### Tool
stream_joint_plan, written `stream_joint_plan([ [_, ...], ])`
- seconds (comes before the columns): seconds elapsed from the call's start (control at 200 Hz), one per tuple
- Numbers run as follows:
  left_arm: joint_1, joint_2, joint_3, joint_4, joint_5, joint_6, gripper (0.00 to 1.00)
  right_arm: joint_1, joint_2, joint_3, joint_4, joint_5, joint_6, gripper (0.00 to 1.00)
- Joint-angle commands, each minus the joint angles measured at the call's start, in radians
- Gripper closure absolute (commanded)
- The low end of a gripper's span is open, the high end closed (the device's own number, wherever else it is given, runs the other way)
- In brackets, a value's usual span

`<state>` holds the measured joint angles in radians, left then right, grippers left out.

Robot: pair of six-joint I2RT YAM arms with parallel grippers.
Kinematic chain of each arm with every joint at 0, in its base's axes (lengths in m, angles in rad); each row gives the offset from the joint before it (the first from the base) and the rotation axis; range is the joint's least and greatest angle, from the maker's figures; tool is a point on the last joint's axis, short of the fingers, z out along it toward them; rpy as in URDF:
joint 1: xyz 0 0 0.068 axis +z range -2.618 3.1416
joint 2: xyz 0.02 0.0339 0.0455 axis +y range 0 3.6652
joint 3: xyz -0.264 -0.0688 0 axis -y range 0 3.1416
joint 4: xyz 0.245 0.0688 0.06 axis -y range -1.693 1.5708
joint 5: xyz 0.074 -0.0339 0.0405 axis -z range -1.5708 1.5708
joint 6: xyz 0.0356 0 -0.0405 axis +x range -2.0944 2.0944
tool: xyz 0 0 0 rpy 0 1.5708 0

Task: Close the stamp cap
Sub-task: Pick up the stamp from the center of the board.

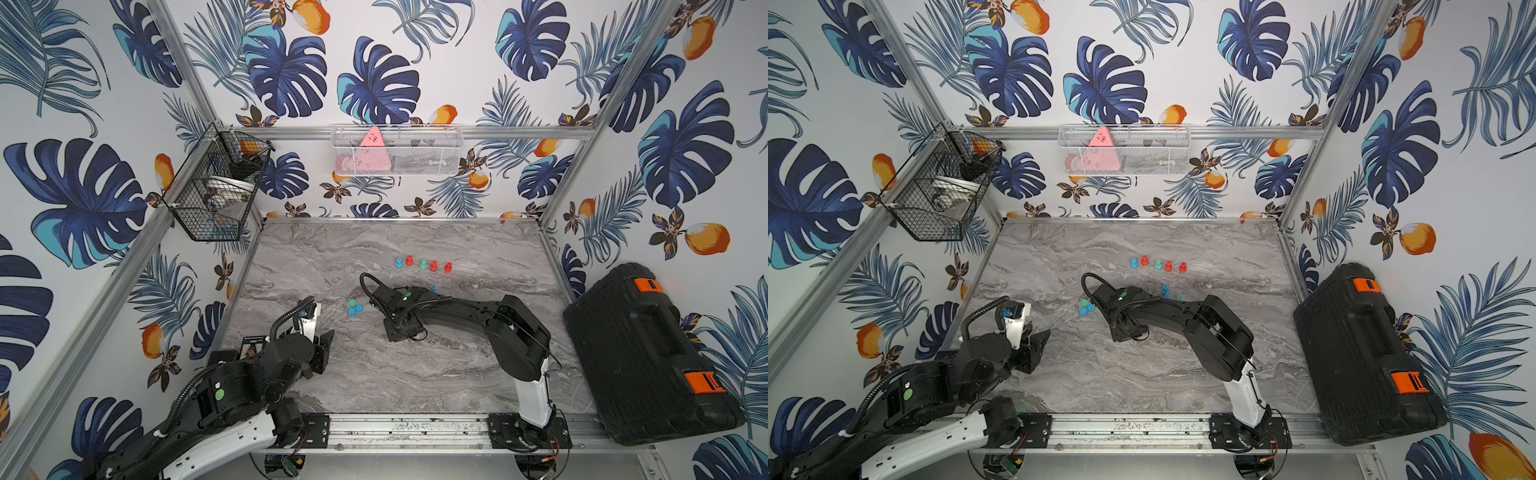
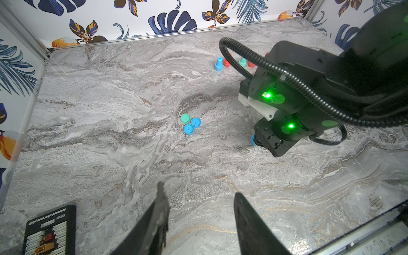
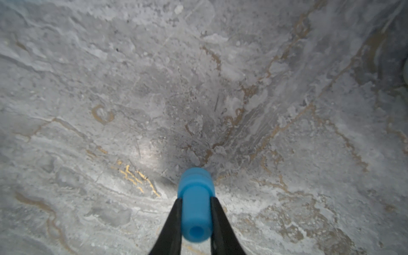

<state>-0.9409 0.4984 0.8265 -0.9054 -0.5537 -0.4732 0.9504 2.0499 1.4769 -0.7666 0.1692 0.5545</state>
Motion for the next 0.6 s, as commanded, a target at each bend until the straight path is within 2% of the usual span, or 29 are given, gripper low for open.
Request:
stream_joint_plan([
  [0.0, 0.001, 0.002, 0.001, 0.005, -0.013, -0.001, 0.48, -0.026, 0.045, 0.027, -0.028, -0.012, -0.036, 0.78],
  [0.595, 0.001, -0.004, 0.0, 0.005, -0.015, 0.001, 0.48, -0.235, 0.198, 0.372, -0.16, -0.024, -0.157, 0.78],
])
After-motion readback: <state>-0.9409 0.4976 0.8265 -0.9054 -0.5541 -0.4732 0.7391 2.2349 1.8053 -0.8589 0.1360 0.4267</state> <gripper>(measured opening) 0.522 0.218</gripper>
